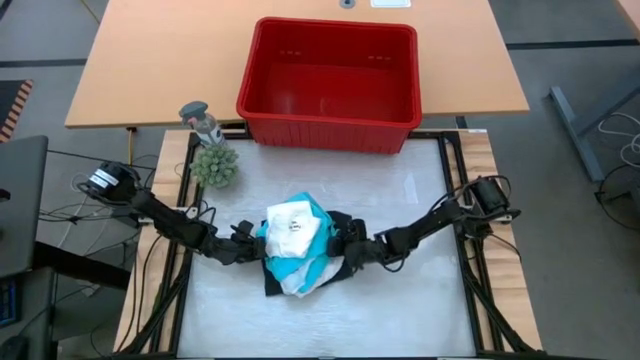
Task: Fold Laundry from Bin
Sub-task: Put the stacked clothes into the red bin
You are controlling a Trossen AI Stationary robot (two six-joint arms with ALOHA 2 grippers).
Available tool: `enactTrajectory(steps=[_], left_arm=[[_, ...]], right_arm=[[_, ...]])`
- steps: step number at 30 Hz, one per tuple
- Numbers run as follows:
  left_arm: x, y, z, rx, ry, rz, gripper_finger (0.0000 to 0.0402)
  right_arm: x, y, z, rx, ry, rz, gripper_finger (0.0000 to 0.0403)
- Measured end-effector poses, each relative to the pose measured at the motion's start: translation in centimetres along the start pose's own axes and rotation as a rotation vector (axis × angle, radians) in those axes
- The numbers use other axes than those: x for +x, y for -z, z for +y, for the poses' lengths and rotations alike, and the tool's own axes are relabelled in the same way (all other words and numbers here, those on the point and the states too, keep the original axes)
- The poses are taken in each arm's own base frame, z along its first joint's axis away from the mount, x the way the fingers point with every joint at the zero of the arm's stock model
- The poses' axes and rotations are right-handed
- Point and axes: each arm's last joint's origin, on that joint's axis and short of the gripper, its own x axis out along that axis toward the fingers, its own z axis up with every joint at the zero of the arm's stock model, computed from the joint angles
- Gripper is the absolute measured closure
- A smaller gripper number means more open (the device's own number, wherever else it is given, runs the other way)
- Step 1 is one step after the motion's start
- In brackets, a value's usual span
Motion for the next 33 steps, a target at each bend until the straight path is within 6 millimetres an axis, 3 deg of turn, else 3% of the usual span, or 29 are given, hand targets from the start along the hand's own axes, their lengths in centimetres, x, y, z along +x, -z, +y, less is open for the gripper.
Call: enactTrajectory(steps=[14, 23, 33], left_arm=[[-0.3, -1.9, -1.7, -0.125, 0.084, -0.002, 0.0341], [-0.9, -4.7, -3.8, -0.142, 0.117, -0.094, 0.0341], [-1.3, -8.3, -9.3, -0.034, 0.122, -0.121, 0.0341]], right_arm=[[0.0, -0.9, 1.0, 0.021, -0.060, -0.006, 0.0340], [-1.6, -6.2, 4.1, -0.082, -0.135, -0.074, 0.0340], [-2.8, -11.0, 6.2, -0.162, -0.159, -0.113, 0.0340]])
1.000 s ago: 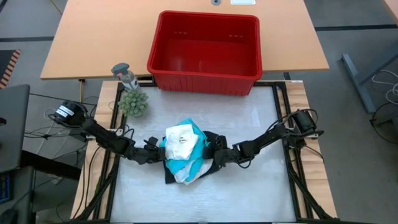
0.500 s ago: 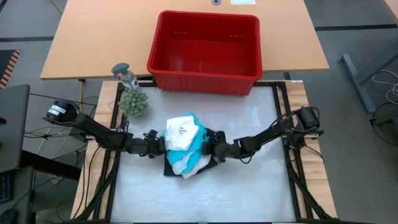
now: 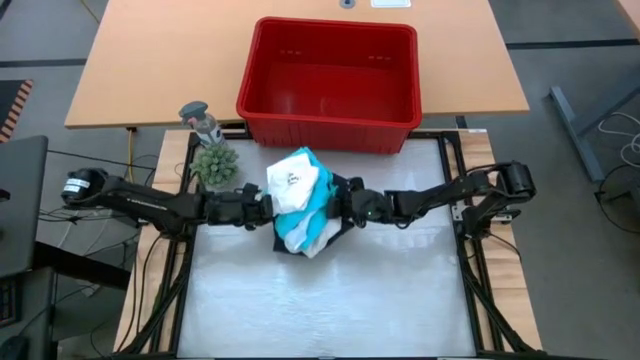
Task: Fold Laundry from Bin
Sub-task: Put the stacked clothes into the red bin
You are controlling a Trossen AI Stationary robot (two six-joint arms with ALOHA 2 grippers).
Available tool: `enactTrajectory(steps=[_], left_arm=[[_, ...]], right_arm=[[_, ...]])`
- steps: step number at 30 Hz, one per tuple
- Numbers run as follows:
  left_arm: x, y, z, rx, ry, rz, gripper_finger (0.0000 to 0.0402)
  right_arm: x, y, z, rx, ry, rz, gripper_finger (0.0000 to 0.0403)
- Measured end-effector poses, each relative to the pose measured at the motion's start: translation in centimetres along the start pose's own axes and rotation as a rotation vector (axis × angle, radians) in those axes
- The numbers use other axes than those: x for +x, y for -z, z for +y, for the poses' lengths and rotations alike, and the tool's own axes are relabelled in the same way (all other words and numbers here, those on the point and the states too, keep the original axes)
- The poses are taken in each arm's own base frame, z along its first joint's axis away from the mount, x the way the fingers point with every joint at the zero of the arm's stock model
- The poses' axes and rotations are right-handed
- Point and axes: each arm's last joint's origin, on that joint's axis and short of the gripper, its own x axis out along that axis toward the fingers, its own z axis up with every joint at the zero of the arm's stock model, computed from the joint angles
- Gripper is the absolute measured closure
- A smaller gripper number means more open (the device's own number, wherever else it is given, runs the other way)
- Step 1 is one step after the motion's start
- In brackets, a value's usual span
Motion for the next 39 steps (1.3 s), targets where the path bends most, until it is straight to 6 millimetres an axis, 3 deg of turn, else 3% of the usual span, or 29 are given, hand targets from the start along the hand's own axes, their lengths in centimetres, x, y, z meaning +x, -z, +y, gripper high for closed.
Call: enactTrajectory(steps=[12, 26, 32, 39], left_arm=[[-0.4, -4.0, -7.1, 0.117, 0.012, -0.023, 0.0342], [-4.6, -9.5, -15.8, 0.140, 0.112, -0.138, 0.0342], [-5.1, -12.7, -18.0, 0.155, 0.129, -0.256, 0.0342], [-1.8, -17.8, -20.0, 0.177, 0.116, -0.280, 0.0342]], right_arm=[[-1.0, -6.7, 6.1, -0.167, 0.045, 0.003, 0.0340], [-4.6, -15.9, 12.9, -0.270, -0.064, -0.069, 0.0340], [-5.4, -19.8, 13.3, -0.274, -0.110, -0.134, 0.0340], [-5.8, -24.4, 11.3, -0.242, -0.093, -0.191, 0.0340]])
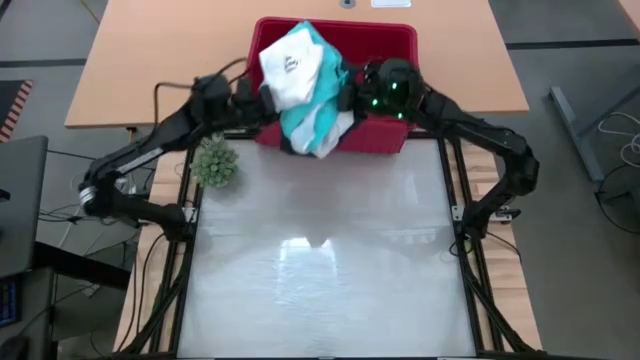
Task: Fold Laundry from Bin
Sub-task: Put the stacked clothes into the red bin
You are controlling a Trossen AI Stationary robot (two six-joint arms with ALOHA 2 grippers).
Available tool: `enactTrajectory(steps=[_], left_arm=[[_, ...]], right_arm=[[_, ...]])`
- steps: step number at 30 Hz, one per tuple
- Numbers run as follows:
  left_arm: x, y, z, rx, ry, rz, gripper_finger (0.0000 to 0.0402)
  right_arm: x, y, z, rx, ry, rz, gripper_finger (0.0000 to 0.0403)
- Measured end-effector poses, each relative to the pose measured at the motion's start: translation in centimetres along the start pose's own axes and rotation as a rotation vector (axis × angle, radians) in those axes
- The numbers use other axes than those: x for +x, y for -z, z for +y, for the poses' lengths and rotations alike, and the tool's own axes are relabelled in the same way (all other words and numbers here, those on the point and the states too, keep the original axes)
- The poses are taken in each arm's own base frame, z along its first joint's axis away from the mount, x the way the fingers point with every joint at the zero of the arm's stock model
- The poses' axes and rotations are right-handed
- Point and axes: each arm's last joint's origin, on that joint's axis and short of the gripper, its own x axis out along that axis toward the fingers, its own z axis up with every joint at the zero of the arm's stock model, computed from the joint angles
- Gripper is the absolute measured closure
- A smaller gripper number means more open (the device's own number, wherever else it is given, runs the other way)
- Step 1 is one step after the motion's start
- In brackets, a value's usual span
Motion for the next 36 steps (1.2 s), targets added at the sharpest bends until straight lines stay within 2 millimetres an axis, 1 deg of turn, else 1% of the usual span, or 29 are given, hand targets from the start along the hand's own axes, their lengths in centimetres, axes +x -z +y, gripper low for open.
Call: enactTrajectory(steps=[3, 7, 10, 13, 16, 19, 22, 25, 31, 36], left_arm=[[2.9, -2.4, 0.2, 0.027, 0.002, 0.000, 0.0342], [6.2, -6.3, 0.2, 0.052, 0.031, -0.012, 0.0342], [8.3, -9.3, 0.2, 0.054, 0.058, -0.025, 0.0342], [9.8, -12.4, 0.7, 0.053, 0.067, -0.037, 0.0342], [10.8, -15.1, 1.8, 0.059, 0.050, -0.039, 0.0342], [11.7, -17.4, 3.6, 0.064, 0.016, -0.032, 0.0342], [12.7, -18.8, 6.1, 0.061, -0.029, -0.004, 0.0342], [13.7, -19.3, 8.7, 0.048, -0.090, 0.020, 0.0342], [16.0, -19.0, 13.6, 0.111, -0.263, 0.059, 0.0342], [18.3, -18.1, 17.5, 0.132, -0.336, 0.122, 0.0342]], right_arm=[[0.0, -1.8, -1.6, 0.012, 0.020, -0.054, 0.0340], [1.1, -4.9, -4.2, 0.048, -0.032, -0.117, 0.0340], [2.7, -7.4, -6.2, 0.069, -0.064, -0.140, 0.0340], [4.9, -9.6, -8.2, 0.077, -0.086, -0.139, 0.0340], [7.3, -11.2, -10.0, 0.077, -0.086, -0.145, 0.0340], [9.3, -12.4, -12.1, 0.104, -0.090, -0.136, 0.0340], [11.4, -12.4, -14.5, 0.135, -0.055, -0.087, 0.0340], [13.3, -11.0, -17.3, 0.179, -0.004, -0.030, 0.0340], [16.3, -8.3, -22.3, 0.213, 0.098, 0.080, 0.0341], [17.4, -6.7, -25.3, 0.226, 0.162, 0.163, 0.0341]])
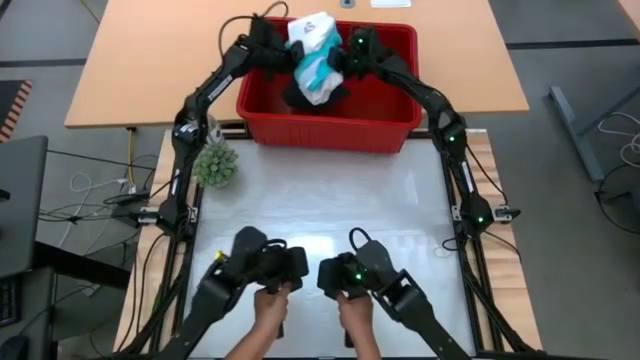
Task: Fold Laundry from Bin
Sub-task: Put the stacked clothes into the red bin
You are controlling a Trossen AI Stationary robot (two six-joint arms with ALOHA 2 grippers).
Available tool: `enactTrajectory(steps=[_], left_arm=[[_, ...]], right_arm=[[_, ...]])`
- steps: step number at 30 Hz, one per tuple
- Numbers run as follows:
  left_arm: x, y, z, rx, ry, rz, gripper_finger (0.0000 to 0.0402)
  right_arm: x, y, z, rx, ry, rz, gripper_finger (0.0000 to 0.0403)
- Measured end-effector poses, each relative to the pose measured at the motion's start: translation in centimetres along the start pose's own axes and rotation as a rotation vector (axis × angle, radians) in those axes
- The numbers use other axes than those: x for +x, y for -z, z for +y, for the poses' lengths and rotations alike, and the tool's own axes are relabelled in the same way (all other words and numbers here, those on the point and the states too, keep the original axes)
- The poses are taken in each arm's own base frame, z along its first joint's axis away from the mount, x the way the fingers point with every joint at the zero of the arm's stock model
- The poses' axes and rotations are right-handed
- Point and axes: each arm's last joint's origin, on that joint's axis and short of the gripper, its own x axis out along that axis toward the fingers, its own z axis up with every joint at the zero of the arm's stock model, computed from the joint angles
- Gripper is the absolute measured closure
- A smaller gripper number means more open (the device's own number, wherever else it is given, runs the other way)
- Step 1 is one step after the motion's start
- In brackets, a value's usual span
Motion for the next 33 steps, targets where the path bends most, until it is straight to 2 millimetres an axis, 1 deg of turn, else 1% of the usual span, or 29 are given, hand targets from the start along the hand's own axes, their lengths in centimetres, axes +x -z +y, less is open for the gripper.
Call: enactTrajectory(steps=[3, 5, 8, 10, 13, 16, 19, 21, 25, 27, 30, 33], left_arm=[[2.1, 0.8, 1.6, -0.016, -0.024, 0.047, 0.0342], [3.3, 1.3, 2.7, -0.033, -0.048, 0.076, 0.0342], [4.3, 1.8, 3.8, -0.056, -0.082, 0.101, 0.0330], [4.5, 2.0, 4.1, -0.058, -0.111, 0.098, 0.0321], [4.8, 2.1, 4.6, -0.046, -0.144, 0.076, 0.0323], [4.8, 2.1, 4.6, -0.014, -0.144, 0.072, 0.0328], [4.8, 2.0, 4.5, 0.002, -0.137, 0.063, 0.0317], [4.8, 2.0, 4.6, 0.004, -0.147, 0.063, 0.0302], [4.7, 2.0, 4.9, 0.042, -0.203, 0.043, 0.0268], [4.6, 2.0, 5.2, 0.045, -0.228, 0.046, 0.0251], [4.5, 1.9, 5.5, 0.036, -0.251, 0.045, 0.0233], [4.4, 1.9, 5.6, 0.049, -0.241, 0.059, 0.0225]], right_arm=[[0.2, 0.3, -1.4, -0.004, 0.061, 0.049, 0.0341], [-0.1, 0.2, -2.3, -0.007, 0.099, 0.075, 0.0341], [-0.6, -0.2, -3.4, -0.020, 0.149, 0.089, 0.0341], [-1.1, -0.6, -4.1, -0.021, 0.170, 0.091, 0.0341], [-1.6, -1.0, -4.9, -0.028, 0.205, 0.100, 0.0341], [-1.8, -0.7, -5.4, -0.038, 0.265, 0.123, 0.0341], [-1.8, -0.4, -5.5, -0.074, 0.329, 0.126, 0.0338], [-1.9, -0.3, -5.7, -0.077, 0.362, 0.121, 0.0309], [-2.0, -0.4, -5.8, -0.069, 0.403, 0.096, 0.0228], [-2.2, -0.6, -6.1, -0.063, 0.438, 0.089, 0.0197], [-2.7, -0.8, -6.8, -0.043, 0.467, 0.094, 0.0172], [-3.1, -1.1, -7.2, -0.032, 0.473, 0.094, 0.0168]])
